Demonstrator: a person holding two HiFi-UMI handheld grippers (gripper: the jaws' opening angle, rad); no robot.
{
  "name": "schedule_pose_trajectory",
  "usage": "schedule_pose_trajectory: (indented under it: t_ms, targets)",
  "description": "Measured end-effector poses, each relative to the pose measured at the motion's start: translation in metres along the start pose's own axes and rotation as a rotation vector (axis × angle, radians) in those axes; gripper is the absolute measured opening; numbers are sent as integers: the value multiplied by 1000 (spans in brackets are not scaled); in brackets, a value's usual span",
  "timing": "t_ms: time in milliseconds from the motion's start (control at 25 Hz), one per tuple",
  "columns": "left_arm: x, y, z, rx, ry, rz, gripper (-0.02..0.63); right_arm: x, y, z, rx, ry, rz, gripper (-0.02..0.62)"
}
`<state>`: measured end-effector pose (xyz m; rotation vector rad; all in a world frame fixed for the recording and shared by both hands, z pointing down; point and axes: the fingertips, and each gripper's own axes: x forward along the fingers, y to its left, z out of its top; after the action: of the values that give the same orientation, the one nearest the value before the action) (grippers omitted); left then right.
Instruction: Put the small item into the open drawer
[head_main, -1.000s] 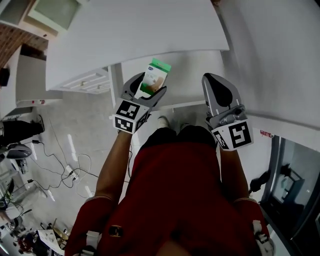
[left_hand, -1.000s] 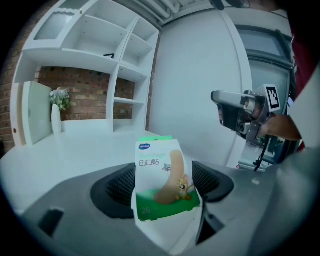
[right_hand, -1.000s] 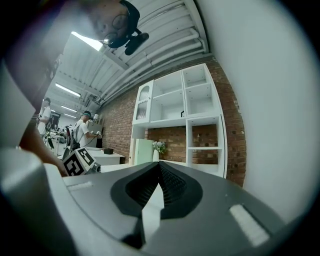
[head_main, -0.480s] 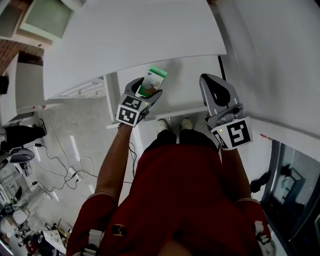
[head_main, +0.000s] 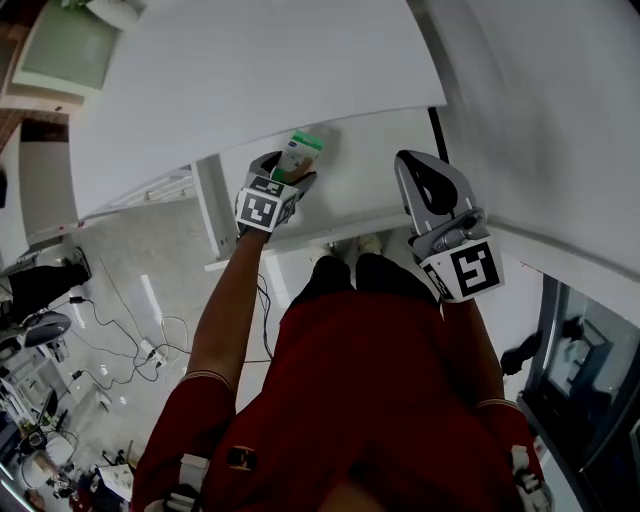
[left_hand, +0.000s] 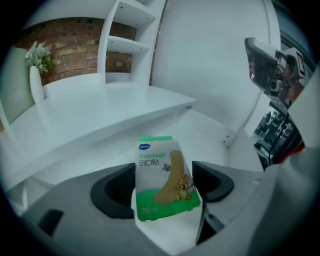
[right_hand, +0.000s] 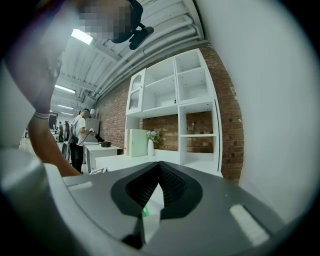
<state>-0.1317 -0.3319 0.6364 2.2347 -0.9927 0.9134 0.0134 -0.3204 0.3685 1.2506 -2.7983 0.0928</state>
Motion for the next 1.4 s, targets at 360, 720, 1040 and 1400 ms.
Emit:
schedule_pose_trajectory:
  t_ms: [360,720,1040,1400]
  targets:
    - [32,16,-19,-26,72,33,360,-2,-13,-9,5,21,-36,12]
    - [48,17,-30,-25,119,61,364,-18,-16,-21,4,60,-39,12]
    - [43,14,-26,-25,106,92,385,-29,-20,-21,5,50,-29,12]
    - [-14,-4,25,-25,-78,113,329,-19,-6,-19,20,24,42,12]
